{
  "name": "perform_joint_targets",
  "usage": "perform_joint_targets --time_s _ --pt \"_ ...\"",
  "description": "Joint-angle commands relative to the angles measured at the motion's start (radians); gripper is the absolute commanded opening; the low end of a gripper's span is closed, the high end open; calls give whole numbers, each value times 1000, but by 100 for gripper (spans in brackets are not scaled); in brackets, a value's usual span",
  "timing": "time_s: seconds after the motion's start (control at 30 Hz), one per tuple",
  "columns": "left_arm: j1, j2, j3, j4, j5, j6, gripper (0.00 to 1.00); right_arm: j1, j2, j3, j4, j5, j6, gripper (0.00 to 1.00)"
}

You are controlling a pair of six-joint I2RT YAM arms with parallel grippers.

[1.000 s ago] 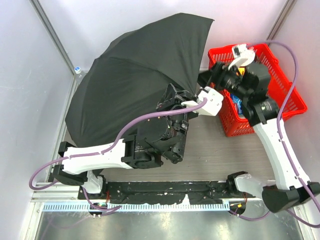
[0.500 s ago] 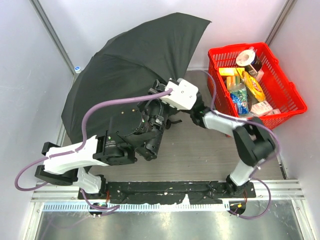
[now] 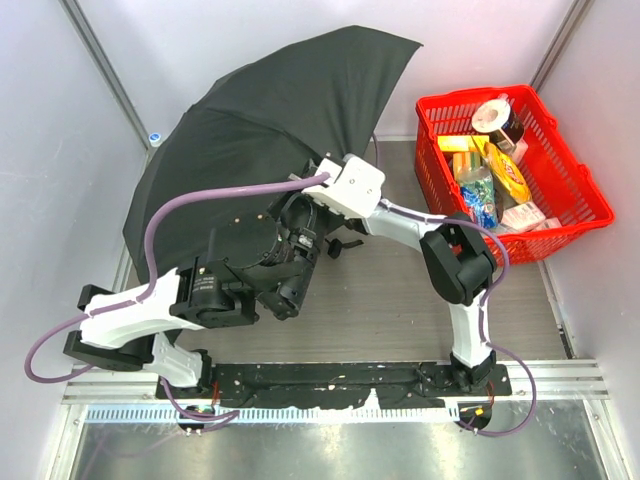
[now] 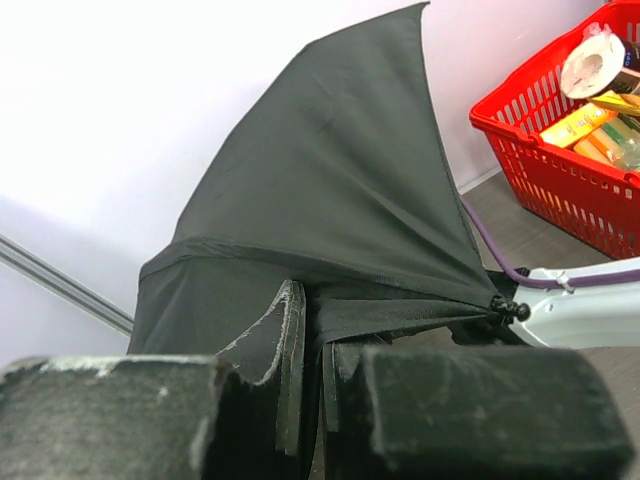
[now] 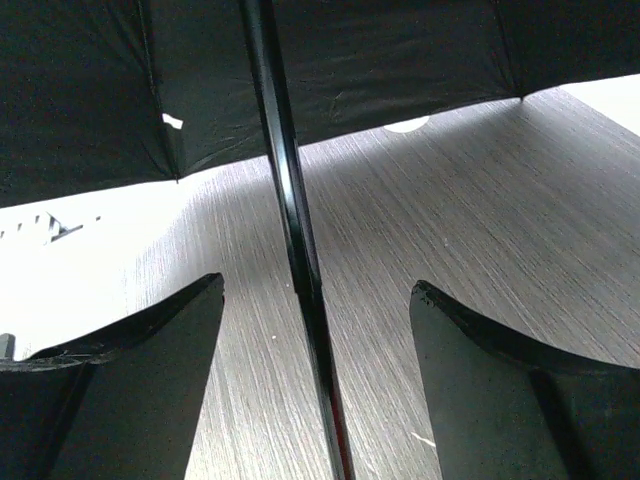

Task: Put away the umbrella

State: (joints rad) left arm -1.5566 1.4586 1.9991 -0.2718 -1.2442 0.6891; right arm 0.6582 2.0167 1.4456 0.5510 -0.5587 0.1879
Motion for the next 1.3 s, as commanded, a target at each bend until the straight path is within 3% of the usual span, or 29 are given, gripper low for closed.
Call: perform_joint_targets --time_s 0.0,0.1,0.2,0.27,0.37,0.43,0.47,0.5,0.57,0.6,0.73,0.87,1.1,1.27 --pt "-3 -69 33 -1 17 -92 10 -3 0 158 -95 10 24 80" --pt "-5 -89 44 -29 51 -146 10 24 88 289 -161 -79 22 77" --pt "-5 -99 47 -44 61 -166 11 64 161 352 -158 -50 -5 70" --pt "-5 -103 52 -52 60 -171 11 86 186 394 -166 -21 -8 60" --pt "-5 -119 52 -92 74 -209 13 110 163 371 -129 40 -8 31" --pt "-5 -135 72 -144 92 -253 24 115 119 339 -120 104 -8 13" --pt "-7 -144 88 -180 109 -281 36 115 82 334 -129 141 -8 3" --pt "-7 -152 107 -223 135 -316 55 116 65 331 -146 163 -10 1" --pt "-7 -161 174 -330 215 -416 91 115 15 358 -218 229 -28 1" --pt "-7 -162 225 -384 257 -463 99 113 5 371 -271 235 -39 1" --pt "-7 -162 444 -593 443 -600 100 104 -18 470 -439 316 -36 1" --pt "-7 -262 434 -549 560 -625 100 61 -19 571 -545 362 79 1" --pt "-5 -296 389 -543 539 -548 100 -28 -76 634 -704 482 249 1" --pt "-7 -302 238 -497 355 -444 98 -72 -137 651 -711 556 341 1"
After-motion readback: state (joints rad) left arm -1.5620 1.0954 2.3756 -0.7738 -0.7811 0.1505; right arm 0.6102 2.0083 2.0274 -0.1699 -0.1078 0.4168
